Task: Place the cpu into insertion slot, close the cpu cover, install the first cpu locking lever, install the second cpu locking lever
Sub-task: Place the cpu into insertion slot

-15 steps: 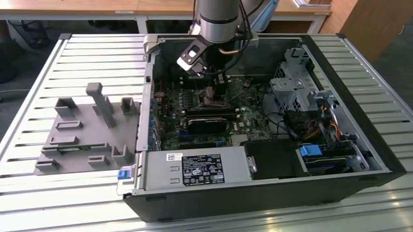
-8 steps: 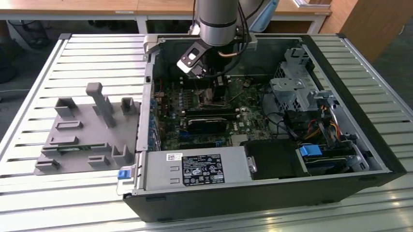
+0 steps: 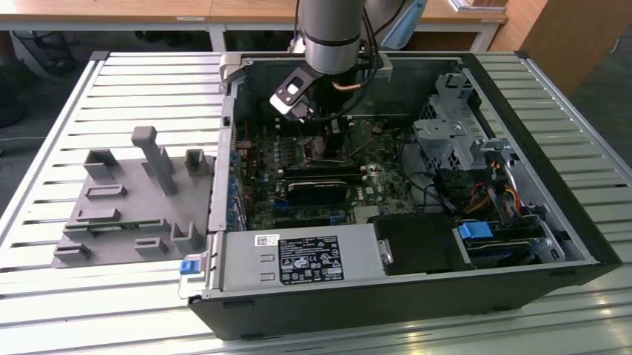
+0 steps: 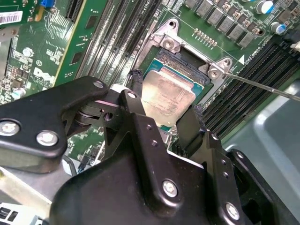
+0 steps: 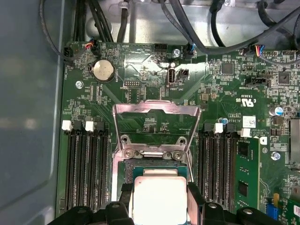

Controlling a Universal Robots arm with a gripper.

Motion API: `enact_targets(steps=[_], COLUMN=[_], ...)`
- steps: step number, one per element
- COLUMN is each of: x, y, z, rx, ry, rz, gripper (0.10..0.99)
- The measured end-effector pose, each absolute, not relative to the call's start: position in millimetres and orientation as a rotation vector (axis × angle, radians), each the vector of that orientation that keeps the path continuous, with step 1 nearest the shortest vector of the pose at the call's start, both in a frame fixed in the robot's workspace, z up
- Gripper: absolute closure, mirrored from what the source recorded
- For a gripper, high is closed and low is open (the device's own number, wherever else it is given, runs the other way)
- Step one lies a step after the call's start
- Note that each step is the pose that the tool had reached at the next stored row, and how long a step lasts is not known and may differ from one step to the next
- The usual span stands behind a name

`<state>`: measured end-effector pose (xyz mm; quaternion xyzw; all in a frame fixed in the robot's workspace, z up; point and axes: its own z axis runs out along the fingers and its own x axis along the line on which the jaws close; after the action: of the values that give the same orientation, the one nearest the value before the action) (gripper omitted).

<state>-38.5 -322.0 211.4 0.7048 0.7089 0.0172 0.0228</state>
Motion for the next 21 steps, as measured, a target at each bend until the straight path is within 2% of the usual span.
enact_targets(steps=[21], x=[-39.4], y=[-316.8], z=[197.7], rx=[2.193], ry=[2.182], rz=[0.051], gripper=[0.545])
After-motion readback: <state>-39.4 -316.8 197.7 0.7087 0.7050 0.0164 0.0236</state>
